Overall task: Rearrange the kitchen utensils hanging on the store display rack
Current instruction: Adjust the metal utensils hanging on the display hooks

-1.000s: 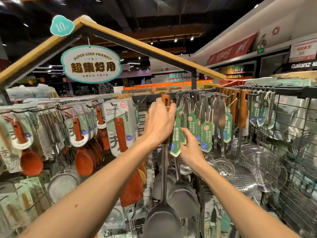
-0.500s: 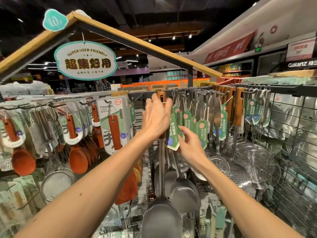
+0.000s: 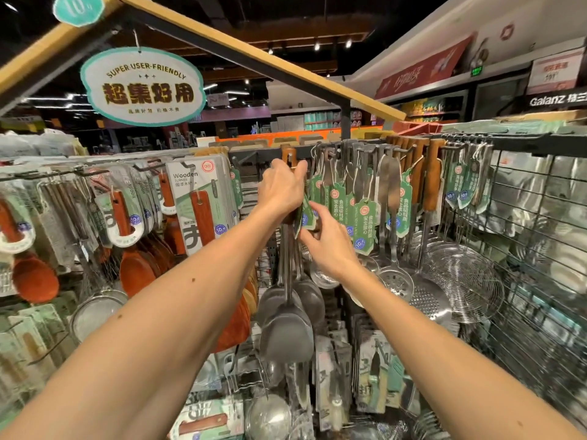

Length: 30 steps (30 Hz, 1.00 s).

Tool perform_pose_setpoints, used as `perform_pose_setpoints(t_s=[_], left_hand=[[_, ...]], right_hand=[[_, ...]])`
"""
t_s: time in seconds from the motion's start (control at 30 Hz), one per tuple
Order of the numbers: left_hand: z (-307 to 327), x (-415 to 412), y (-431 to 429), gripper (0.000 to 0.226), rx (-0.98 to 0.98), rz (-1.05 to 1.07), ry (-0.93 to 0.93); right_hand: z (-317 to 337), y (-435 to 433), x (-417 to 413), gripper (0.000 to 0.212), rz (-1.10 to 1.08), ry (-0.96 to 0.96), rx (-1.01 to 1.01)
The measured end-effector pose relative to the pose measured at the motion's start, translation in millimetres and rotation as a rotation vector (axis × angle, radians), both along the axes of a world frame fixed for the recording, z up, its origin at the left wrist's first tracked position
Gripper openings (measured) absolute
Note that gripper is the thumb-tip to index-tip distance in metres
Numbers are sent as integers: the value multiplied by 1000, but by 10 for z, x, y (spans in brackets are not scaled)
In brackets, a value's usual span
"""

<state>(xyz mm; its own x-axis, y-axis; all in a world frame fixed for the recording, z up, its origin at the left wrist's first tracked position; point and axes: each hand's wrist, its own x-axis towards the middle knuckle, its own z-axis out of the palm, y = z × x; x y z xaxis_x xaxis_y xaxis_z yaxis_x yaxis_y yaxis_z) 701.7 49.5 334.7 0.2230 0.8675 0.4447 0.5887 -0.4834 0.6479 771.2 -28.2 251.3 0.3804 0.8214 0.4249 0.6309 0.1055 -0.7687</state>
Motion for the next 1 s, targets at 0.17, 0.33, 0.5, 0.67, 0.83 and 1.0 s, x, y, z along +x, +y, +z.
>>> perform_pose_setpoints(t_s=[0.17, 0.33, 0.5, 0.67, 0.83, 1.0], left_hand=[[-12, -32, 34, 69, -133, -61, 28], [-178, -262, -71, 61, -97, -78, 120], [-520, -881, -570, 28, 165, -133, 106], [-1393, -1878, -1134, 34, 213, -221, 426], [-2524, -2930, -1428, 18, 40, -188, 592], [-3387, -4065, -1535, 34, -231, 0, 441]], right_hand=[[-102, 49, 42, 64, -11, -14, -56], [-310, -280, 46, 50, -3, -65, -69], [-644, -780, -212, 8, 62, -52, -11], [-1329, -1275, -846, 21, 177, -131, -98], [-2293, -1349, -1655, 17, 269, -154, -238], [-2963, -1255, -2595, 20, 427, 72, -552]])
